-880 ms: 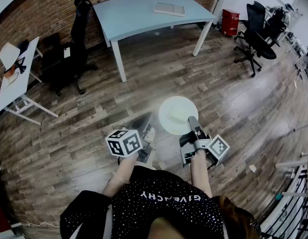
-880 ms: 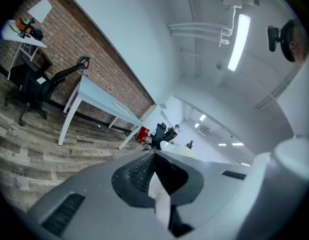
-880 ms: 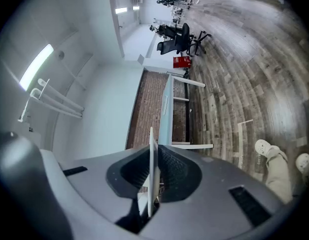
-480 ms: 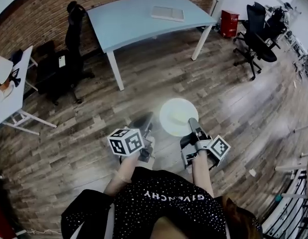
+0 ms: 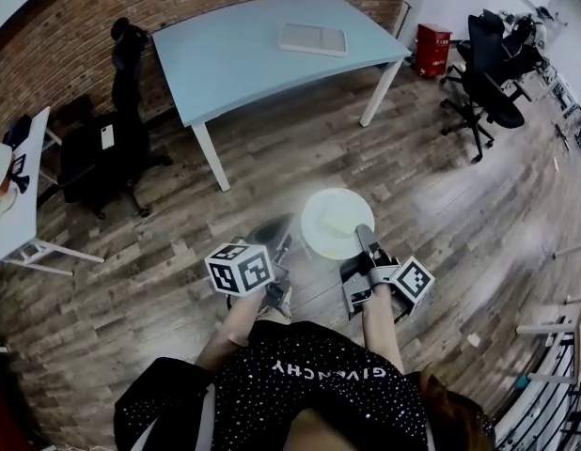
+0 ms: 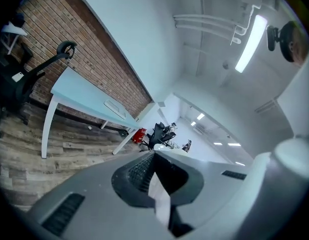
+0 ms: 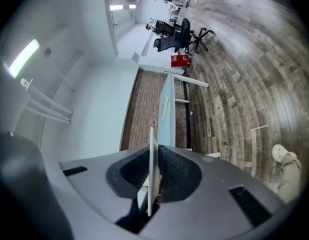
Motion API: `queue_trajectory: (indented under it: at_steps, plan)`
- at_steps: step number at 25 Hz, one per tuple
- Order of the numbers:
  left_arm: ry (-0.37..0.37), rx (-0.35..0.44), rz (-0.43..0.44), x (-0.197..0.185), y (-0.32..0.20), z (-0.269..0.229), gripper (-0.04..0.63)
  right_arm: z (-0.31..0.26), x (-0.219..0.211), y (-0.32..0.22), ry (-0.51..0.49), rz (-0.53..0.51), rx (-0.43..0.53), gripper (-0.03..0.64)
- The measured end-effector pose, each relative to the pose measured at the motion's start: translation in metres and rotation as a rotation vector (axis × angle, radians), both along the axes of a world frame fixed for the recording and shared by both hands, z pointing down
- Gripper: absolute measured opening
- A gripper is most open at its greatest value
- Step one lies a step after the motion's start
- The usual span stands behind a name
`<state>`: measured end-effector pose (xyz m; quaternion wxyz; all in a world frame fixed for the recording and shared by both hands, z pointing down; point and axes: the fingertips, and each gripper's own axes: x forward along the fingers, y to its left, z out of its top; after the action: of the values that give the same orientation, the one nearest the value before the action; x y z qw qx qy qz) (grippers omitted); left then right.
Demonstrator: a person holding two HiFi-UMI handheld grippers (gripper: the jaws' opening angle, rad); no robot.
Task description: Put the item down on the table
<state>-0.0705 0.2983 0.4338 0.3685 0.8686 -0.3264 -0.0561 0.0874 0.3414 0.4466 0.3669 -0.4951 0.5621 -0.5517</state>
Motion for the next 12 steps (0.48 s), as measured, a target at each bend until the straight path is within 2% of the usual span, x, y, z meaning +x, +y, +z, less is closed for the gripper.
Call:
queue_trajectory:
  at_steps: [6, 12]
  plan:
    - [0.001, -0.021, -0.021, -0.004, -0.067, 0.004, 0.011, 0.005, 0.003, -0.065, 0.008, 0.0, -0.014, 0.038]
    - [0.0, -0.024, -0.003, -0.004, -0.118, 0.012, 0.011, 0.011, 0.005, -0.117, 0.01, 0.014, -0.011, 0.038]
